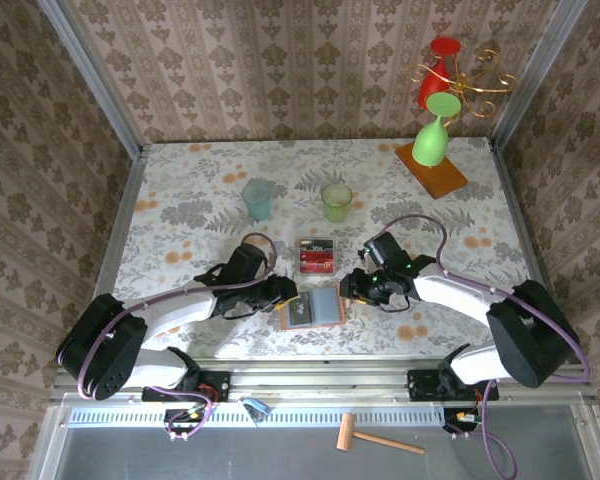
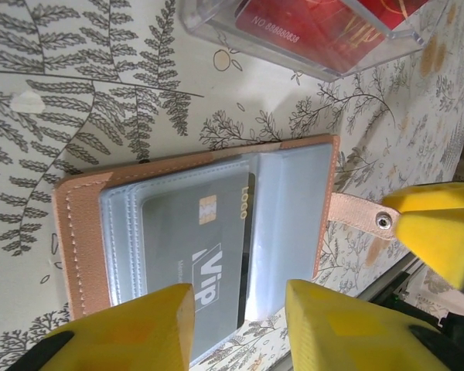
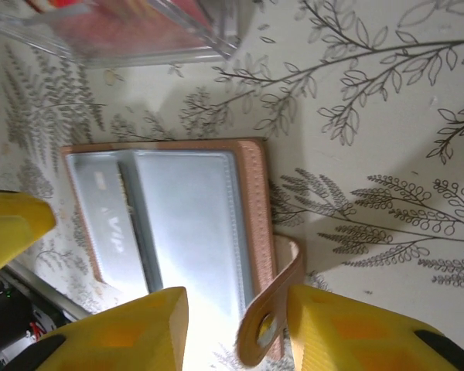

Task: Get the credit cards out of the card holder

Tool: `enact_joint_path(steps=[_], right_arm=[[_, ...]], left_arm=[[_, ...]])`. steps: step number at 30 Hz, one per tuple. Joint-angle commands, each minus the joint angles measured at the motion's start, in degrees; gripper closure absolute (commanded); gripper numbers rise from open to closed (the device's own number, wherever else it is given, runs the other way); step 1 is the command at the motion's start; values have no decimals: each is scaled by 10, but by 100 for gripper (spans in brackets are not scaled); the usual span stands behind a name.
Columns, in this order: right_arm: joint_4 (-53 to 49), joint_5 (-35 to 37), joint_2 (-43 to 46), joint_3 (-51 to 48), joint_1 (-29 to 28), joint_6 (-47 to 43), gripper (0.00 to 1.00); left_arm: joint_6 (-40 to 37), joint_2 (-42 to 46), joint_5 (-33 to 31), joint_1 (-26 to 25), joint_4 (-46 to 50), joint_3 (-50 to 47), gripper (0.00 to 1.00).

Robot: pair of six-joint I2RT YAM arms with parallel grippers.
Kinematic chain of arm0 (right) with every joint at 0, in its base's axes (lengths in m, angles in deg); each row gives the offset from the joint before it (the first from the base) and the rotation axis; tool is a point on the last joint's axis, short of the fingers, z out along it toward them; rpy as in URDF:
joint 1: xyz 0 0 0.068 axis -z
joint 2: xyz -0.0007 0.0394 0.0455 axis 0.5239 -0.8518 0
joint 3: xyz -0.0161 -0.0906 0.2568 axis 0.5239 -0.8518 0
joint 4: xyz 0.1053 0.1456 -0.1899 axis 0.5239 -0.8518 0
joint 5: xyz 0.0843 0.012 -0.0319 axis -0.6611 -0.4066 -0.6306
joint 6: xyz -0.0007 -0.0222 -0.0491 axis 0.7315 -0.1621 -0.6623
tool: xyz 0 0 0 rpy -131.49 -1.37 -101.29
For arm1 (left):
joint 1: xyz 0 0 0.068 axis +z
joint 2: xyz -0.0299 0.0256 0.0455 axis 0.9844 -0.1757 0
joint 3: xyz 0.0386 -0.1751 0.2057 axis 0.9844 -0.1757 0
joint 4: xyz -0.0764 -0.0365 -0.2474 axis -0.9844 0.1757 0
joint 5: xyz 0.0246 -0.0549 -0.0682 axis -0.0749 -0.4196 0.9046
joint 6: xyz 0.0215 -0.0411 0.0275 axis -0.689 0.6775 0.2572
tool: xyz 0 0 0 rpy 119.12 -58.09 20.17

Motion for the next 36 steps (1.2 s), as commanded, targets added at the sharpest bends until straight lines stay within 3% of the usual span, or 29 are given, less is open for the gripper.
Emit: enact_joint_path(steps=[1, 8, 20, 36], right_arm=[[-43, 25, 25, 30, -5, 1, 61], [-23, 0, 19, 57, -24, 10, 62], [17, -38, -103, 111, -89, 21, 63], [70, -36, -137, 92, -101, 58, 66]], left_arm=[[6, 14, -8, 0, -3, -12, 65], [9, 17, -20, -10, -4, -24, 69], [-25, 17, -74, -11, 64, -15, 67], [-33, -43, -47, -1, 15, 7, 67]])
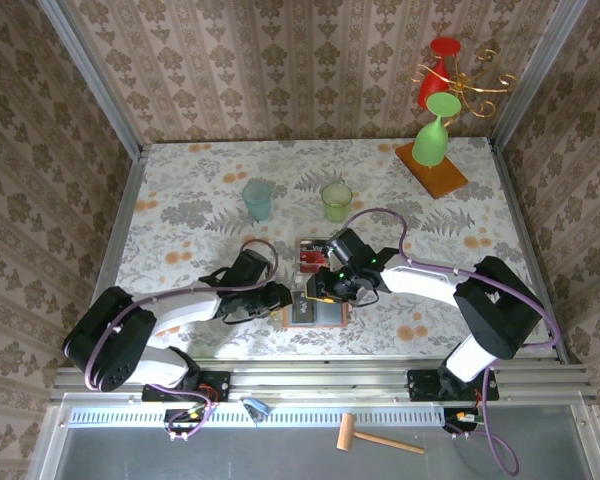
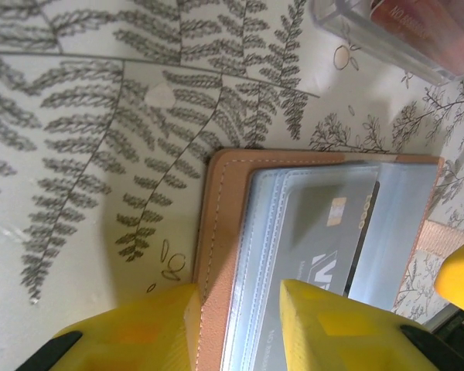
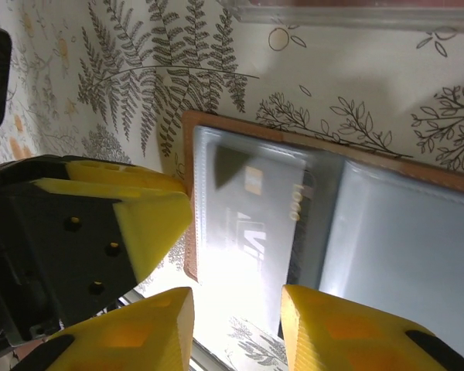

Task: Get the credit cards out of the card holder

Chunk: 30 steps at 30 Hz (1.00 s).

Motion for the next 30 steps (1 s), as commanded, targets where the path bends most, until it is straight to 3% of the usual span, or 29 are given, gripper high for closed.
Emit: enact_joint_path(steps=[1, 11, 22, 30], right_arm=[[18, -4, -9, -12, -3, 17, 66], [44, -2, -16, -34, -3, 42, 71], [95, -7, -34, -57, -6, 76, 75], [116, -9, -41, -65, -12, 92, 80]], left_arm=[[-15, -8, 7, 5, -3, 16, 67], [-16, 44, 5, 1, 28, 33, 71], [8, -34, 56, -16, -58, 37, 87], [3, -36, 53, -15, -50, 26, 88]])
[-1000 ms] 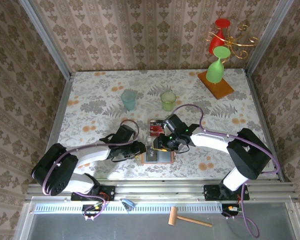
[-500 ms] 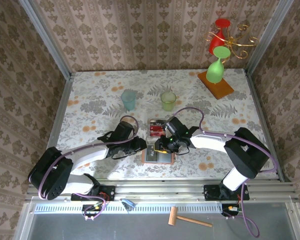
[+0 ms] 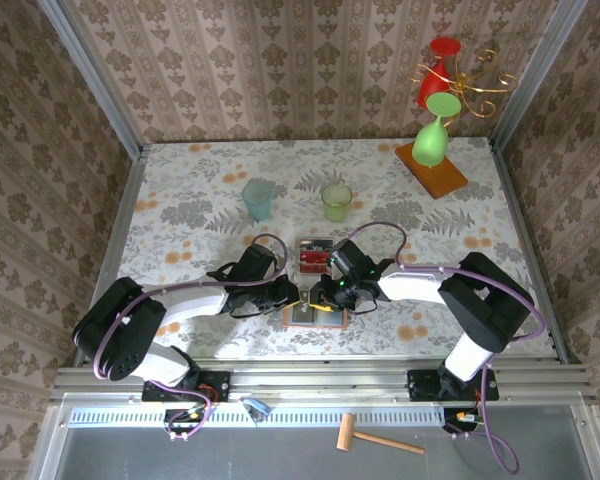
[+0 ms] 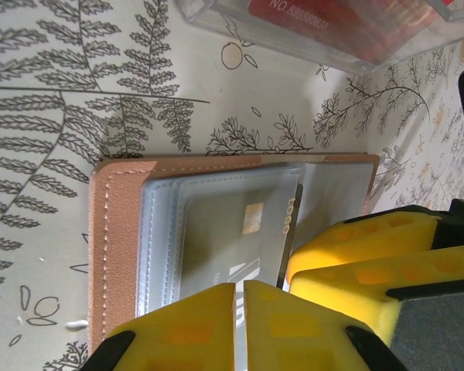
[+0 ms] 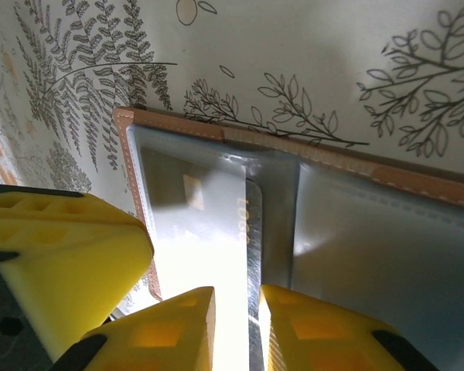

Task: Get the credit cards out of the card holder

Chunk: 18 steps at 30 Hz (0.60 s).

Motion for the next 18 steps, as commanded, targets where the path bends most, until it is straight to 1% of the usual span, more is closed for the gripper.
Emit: enact_joint_path(steps=[1, 4, 6, 9, 12, 18], right_arm=[[14, -5, -8, -6, -5, 13, 80], [15, -4, -10, -5, -6, 13, 82], [16, -5, -13, -4, -6, 13, 86], [17, -5, -18, -3, -7, 12, 86], [15, -7, -25, -3, -6, 11, 84], [-10, 9, -19, -2, -7, 3, 71]], left_arm=[[0, 0, 7, -1, -4, -4, 89], [0, 0, 7, 0, -3, -9, 89], [0, 1, 7, -1, -3, -10, 89], [-1, 1, 7, 1, 0, -11, 89], [0, 2, 7, 1, 0, -12, 89], [-3, 3, 5, 3, 7, -13, 89]])
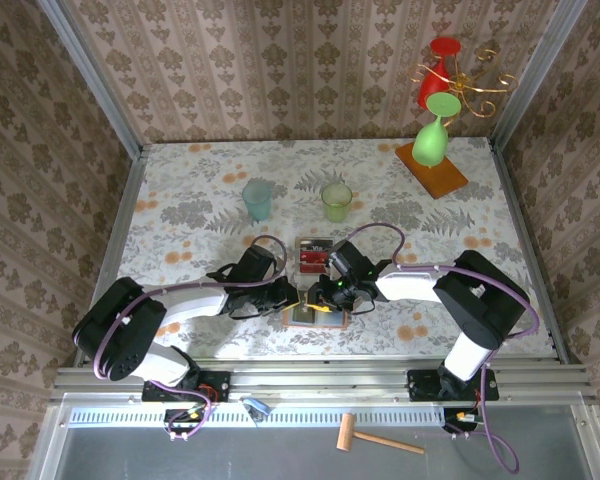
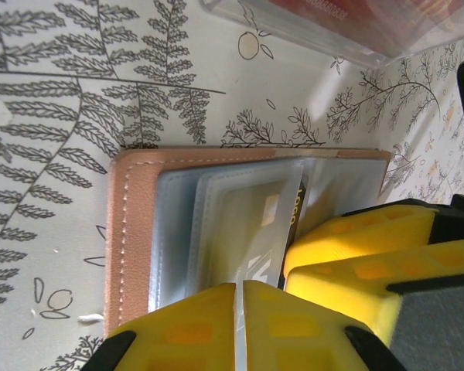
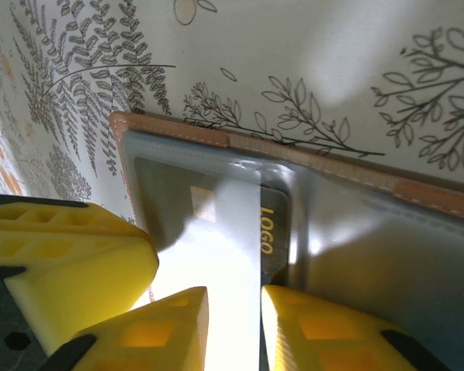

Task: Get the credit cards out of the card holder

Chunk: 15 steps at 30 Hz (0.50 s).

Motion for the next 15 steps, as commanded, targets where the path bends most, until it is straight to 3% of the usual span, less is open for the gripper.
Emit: enact_joint_path(steps=[1, 15], right_arm=[[-30, 14, -1, -2, -5, -7, 70], [-97, 53, 34, 14, -4, -37, 61]], left_arm=[[-4, 2, 4, 2, 8, -7, 89], [-9, -8, 2, 6, 13, -15, 88]])
